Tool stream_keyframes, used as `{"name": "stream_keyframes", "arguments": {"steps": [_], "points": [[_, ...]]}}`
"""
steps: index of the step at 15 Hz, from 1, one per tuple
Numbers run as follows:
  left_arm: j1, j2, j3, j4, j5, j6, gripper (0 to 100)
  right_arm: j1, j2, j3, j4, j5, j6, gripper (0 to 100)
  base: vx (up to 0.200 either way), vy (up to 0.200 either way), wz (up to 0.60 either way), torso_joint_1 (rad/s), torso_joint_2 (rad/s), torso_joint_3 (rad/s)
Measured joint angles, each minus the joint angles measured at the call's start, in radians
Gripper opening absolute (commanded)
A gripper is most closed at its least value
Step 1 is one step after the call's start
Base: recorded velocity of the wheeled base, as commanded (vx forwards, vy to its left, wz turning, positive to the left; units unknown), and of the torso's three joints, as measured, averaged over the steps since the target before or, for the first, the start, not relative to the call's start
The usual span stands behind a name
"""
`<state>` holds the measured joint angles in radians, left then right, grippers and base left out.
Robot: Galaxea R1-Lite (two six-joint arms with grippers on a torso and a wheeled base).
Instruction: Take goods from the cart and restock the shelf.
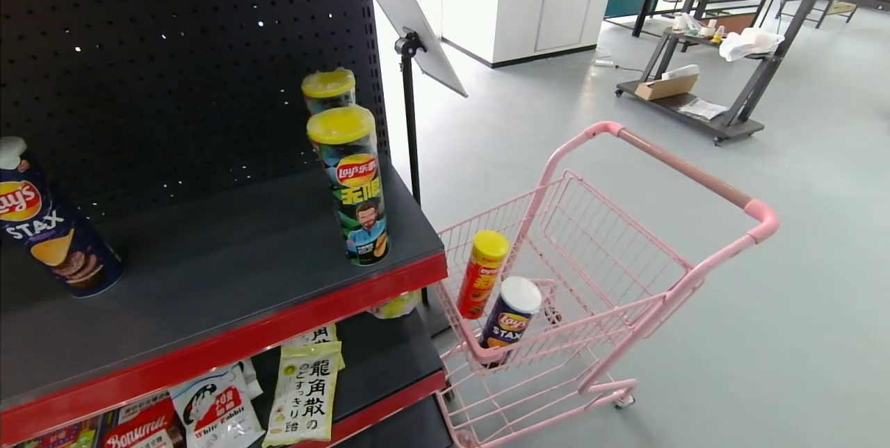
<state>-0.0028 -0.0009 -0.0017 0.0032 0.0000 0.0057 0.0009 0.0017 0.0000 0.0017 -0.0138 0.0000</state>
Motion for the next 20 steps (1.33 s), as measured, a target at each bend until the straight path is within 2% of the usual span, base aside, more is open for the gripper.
{"name": "stream_keyframes", "arguments": {"steps": [13,20], "points": [[0.0,0.0,0.0,0.0,0.0,-0.001,100,0.001,0.0,0.0,-0.002,-0.005,0.02,100,0.0,0.0,0.0,-0.143,0.34,0.198],[0.0,0.0,0.0,0.0,0.0,-0.001,100,0.0,0.0,0.0,0.0,-0.004,0.006,100,0.0,0.0,0.0,-0.19,0.53,0.329]]}}
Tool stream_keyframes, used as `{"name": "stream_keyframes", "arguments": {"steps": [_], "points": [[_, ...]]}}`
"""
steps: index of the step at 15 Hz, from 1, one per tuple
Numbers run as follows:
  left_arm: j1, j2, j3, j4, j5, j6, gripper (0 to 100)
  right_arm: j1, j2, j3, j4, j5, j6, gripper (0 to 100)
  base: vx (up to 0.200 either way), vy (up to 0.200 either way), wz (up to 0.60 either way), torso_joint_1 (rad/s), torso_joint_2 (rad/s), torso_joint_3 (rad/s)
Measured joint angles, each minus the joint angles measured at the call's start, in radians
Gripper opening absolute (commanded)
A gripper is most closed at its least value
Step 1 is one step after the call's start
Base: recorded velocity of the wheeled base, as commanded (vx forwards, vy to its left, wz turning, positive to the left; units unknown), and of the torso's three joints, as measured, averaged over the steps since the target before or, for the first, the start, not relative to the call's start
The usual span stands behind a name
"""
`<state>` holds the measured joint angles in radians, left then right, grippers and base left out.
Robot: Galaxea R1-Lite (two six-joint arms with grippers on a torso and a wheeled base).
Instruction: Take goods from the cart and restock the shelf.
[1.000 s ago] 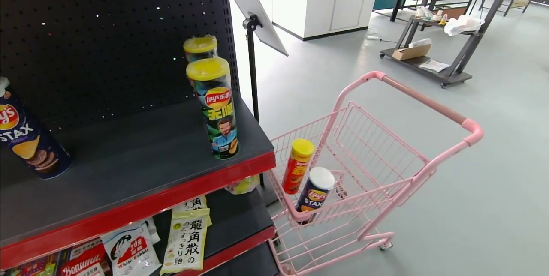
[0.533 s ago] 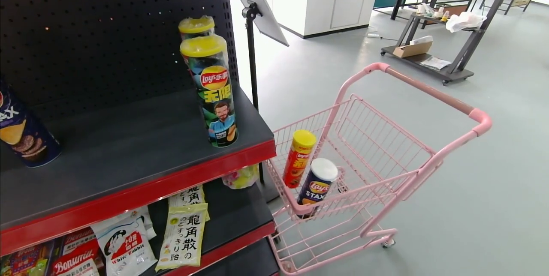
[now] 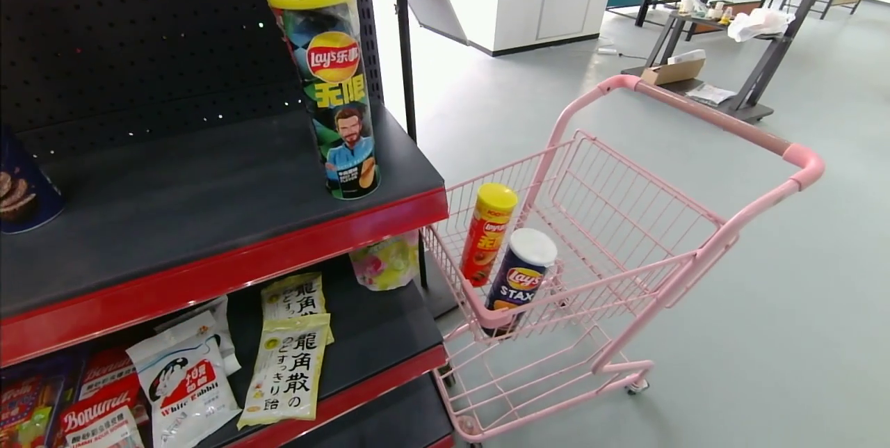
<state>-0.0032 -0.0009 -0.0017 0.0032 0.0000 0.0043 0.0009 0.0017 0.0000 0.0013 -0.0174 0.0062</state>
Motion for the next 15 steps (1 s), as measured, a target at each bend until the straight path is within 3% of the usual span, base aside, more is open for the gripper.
{"name": "stream_keyframes", "arguments": {"steps": [4,8,11,15], "points": [[0.0,0.0,0.0,0.001,0.0,0.0,100,0.0,0.0,0.0,0.001,0.003,-0.007,100,0.0,0.0,0.0,-0.157,0.47,0.305],[0.0,0.0,0.0,0.0,0.0,0.0,100,0.01,0.021,-0.012,0.002,0.017,-0.018,100,0.0,0.0,0.0,-0.026,0.09,0.059],[0.0,0.0,0.0,0.0,0.0,0.001,100,0.029,0.116,-0.16,-0.004,0.05,0.041,100,0.0,0.0,0.0,0.0,0.0,0.0],[0.0,0.0,0.0,0.0,0.0,0.001,100,0.088,0.548,-0.361,-0.138,0.16,0.054,100,0.0,0.0,0.0,0.0,0.0,0.0]]}}
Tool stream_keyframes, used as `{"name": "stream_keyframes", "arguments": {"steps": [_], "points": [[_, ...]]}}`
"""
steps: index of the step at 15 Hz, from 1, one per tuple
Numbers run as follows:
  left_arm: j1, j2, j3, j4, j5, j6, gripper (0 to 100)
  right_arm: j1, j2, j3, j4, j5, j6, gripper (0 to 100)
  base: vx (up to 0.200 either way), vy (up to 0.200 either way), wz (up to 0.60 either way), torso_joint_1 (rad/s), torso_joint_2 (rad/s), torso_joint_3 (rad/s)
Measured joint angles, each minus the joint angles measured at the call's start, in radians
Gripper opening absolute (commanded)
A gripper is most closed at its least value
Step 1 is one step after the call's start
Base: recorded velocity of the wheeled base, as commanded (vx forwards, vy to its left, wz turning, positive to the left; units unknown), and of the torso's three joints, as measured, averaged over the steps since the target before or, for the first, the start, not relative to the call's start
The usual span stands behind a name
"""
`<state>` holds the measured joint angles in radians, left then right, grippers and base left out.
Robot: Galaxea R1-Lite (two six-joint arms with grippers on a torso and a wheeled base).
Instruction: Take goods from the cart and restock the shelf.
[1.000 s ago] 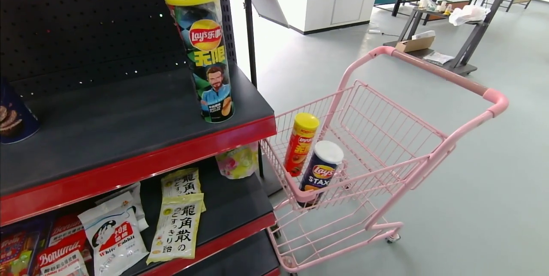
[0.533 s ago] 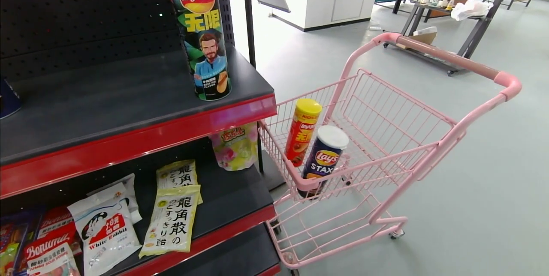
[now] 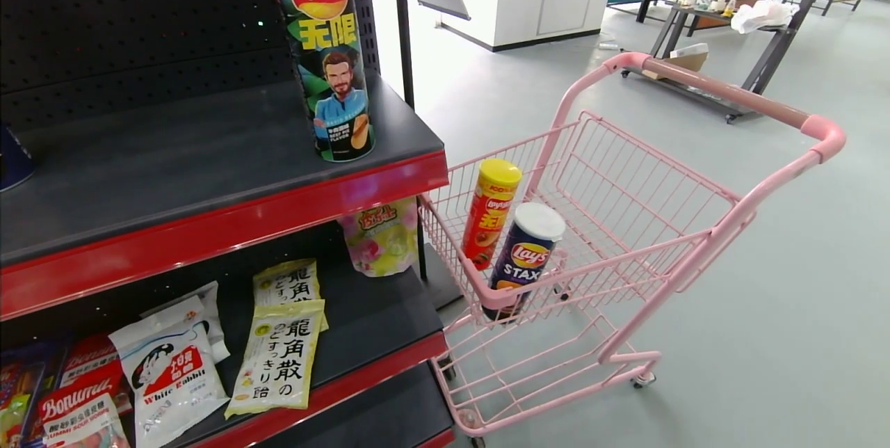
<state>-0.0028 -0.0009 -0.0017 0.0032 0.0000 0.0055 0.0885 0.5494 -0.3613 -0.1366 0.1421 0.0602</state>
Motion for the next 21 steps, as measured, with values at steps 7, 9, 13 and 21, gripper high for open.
{"name": "stream_keyframes", "arguments": {"steps": [7,9,13,21], "points": [[0.0,0.0,0.0,0.0,0.0,0.0,100,0.057,0.742,-0.113,-0.364,0.366,-0.079,100,0.0,0.0,0.0,0.0,0.0,0.0],[0.0,0.0,0.0,0.0,0.0,0.0,100,0.069,0.862,-0.14,-0.374,0.433,-0.176,100,0.0,0.0,0.0,0.0,0.0,0.0],[0.0,0.0,0.0,0.0,0.0,0.0,100,0.122,1.038,-0.247,-0.409,0.486,-0.208,100,0.0,0.0,0.0,0.0,0.0,0.0],[0.0,0.0,0.0,0.0,0.0,0.001,100,0.162,1.296,-0.326,-0.617,0.529,-0.213,100,0.0,0.0,0.0,0.0,0.0,0.0]]}}
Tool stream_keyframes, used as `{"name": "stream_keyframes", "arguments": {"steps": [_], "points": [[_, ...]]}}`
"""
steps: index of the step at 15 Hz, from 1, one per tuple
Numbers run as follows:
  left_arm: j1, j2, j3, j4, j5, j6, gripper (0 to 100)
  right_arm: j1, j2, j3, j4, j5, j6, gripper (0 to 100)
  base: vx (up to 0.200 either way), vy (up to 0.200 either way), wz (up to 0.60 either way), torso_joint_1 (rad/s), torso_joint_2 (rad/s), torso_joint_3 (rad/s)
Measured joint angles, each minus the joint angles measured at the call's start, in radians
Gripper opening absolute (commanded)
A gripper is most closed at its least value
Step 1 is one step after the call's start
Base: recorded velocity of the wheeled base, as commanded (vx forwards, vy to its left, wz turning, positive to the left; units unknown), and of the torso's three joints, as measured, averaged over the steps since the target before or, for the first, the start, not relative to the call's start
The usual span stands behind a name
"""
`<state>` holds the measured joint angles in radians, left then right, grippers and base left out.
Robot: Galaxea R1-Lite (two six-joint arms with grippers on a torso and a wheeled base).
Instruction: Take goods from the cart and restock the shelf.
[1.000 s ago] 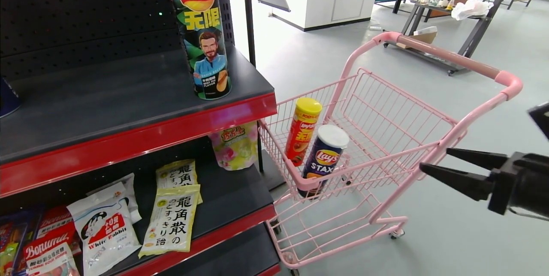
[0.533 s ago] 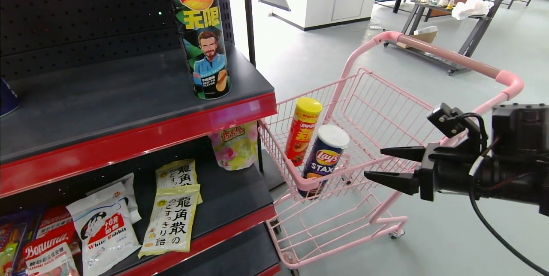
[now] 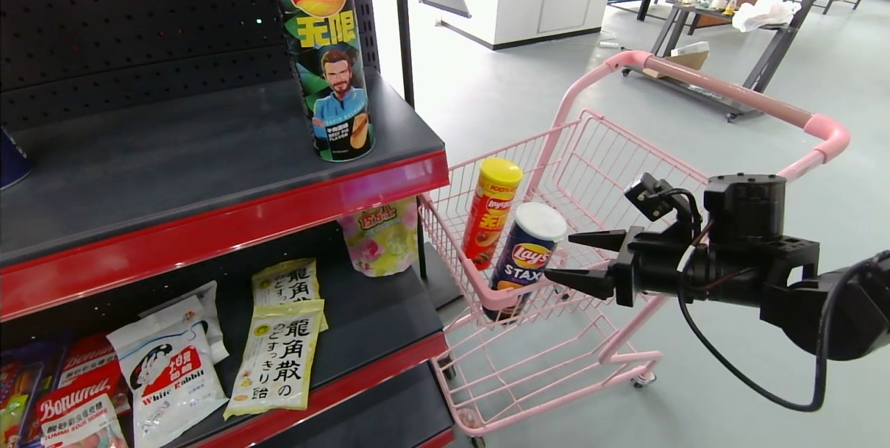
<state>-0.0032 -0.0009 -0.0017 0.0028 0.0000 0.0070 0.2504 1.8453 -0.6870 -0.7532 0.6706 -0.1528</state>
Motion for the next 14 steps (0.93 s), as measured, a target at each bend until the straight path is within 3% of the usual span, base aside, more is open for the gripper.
{"name": "stream_keyframes", "arguments": {"steps": [14], "points": [[0.001,0.0,0.0,0.0,0.0,0.001,100,0.056,0.242,-0.216,-0.031,0.034,0.009,100,0.0,0.0,0.0,0.0,0.0,0.0]]}}
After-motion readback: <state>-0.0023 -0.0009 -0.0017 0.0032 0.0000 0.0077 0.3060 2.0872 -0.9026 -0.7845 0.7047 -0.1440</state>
